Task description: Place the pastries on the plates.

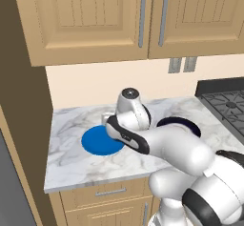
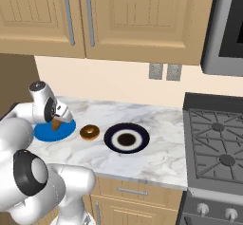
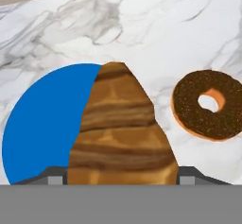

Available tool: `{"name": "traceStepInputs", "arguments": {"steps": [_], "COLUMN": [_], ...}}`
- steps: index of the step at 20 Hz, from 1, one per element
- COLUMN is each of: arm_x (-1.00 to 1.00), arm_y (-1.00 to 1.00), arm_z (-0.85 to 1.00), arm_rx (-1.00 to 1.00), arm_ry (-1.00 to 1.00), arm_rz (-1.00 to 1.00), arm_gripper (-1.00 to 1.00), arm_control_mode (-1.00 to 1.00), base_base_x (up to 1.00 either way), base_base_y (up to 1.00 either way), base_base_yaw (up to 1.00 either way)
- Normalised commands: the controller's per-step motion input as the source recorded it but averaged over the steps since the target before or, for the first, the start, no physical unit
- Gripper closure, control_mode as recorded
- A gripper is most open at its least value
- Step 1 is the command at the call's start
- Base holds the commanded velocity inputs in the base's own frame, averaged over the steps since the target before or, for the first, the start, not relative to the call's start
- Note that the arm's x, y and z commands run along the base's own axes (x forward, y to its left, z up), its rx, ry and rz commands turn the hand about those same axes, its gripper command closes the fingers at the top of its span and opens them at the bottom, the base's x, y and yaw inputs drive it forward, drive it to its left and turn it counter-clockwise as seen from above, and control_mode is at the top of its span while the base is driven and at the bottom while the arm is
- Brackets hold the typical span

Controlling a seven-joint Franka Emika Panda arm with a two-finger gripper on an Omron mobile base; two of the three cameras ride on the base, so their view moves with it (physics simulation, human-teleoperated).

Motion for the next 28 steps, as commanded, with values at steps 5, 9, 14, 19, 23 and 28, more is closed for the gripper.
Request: {"name": "traceStepInputs", "arguments": {"steps": [5, 9, 14, 19, 23, 28], "arm_x": [0.12, 0.15, 0.07, 0.04, 0.0, 0.0], "arm_y": [0.12, 0.11, 0.07, 0.09, 0.2, 0.21], "arm_z": [-0.05, -0.14, -0.2, -0.13, -0.12, -0.05], "arm_rx": [0.0, 0.0, 0.0, 0.0, 0.0, 0.0], "arm_ry": [0.0, 0.01, 0.03, 0.03, 0.15, 0.15], "arm_rz": [0.0, 0.0, 0.0, 0.0, 0.0, 0.0], "arm_gripper": [1.0, 1.0, 1.0, 1.0, 1.0, 1.0], "arm_control_mode": [-1.0, -1.0, -1.0, -1.0, -1.0, -1.0], "base_base_x": [0.0, 0.0, 0.0, 0.0, 0.0, 0.0], "base_base_y": [0.0, 0.0, 0.0, 0.0, 0.0, 0.0], "base_base_yaw": [0.0, 0.0, 0.0, 0.0, 0.0, 0.0]}}
